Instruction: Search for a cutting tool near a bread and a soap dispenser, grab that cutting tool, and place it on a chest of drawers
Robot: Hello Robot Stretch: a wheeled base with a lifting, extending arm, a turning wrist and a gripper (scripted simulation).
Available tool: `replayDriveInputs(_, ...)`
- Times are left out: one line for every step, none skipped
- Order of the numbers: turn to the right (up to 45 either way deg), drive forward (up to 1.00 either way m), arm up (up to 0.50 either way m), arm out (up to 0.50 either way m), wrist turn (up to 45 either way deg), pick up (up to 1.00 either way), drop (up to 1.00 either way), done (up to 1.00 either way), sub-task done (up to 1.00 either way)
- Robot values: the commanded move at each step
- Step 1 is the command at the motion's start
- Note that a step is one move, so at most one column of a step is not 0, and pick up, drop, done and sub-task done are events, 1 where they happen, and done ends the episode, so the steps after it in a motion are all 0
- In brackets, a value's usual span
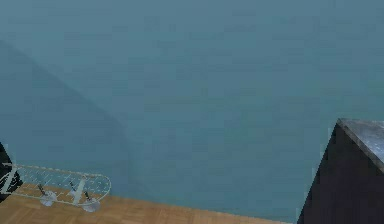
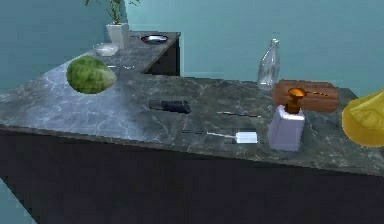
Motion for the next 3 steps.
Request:
replayDriveInputs(0.0,0.00,0.50,0.00,0.0,0.00,0.00,0.00,0.00)
replayDriveInputs(0.0,0.00,0.38,0.00,0.0,0.00,0.00,0.00,0.00)
replayDriveInputs(0.0,0.00,0.00,0.48,0.0,0.00,0.00,0.00,0.00)
